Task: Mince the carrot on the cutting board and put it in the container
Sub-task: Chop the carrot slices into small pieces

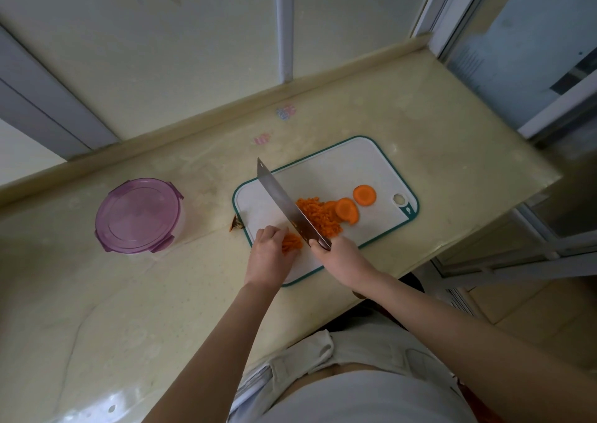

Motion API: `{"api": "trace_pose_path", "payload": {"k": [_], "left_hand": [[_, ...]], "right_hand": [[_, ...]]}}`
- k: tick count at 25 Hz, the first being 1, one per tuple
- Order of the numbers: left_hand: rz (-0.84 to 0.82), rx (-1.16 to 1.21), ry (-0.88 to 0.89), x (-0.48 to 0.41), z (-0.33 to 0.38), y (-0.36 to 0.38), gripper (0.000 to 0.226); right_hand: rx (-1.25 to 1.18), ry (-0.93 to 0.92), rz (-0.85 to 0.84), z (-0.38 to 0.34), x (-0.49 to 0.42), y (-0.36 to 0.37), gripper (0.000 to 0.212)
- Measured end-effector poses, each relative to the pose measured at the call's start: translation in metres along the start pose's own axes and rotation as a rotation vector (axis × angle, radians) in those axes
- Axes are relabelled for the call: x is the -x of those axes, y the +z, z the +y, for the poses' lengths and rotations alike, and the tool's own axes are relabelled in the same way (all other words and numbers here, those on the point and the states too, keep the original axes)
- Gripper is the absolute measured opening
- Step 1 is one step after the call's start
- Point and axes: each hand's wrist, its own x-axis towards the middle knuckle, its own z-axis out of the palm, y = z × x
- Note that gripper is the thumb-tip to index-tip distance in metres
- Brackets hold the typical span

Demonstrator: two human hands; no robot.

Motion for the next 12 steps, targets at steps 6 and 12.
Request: {"api": "trace_pose_path", "payload": {"k": [6, 12], "left_hand": [[-0.003, -0.027, -0.023, 0.0010, 0.0012, 0.0030, 0.026], [0.012, -0.052, -0.033, 0.0032, 0.0027, 0.0091, 0.019]], "right_hand": [[0.051, 0.032, -0.039, -0.0024, 0.0029, 0.0027, 0.043], [0.083, 0.049, -0.076, -0.0013, 0.0019, 0.0090, 0.046]]}}
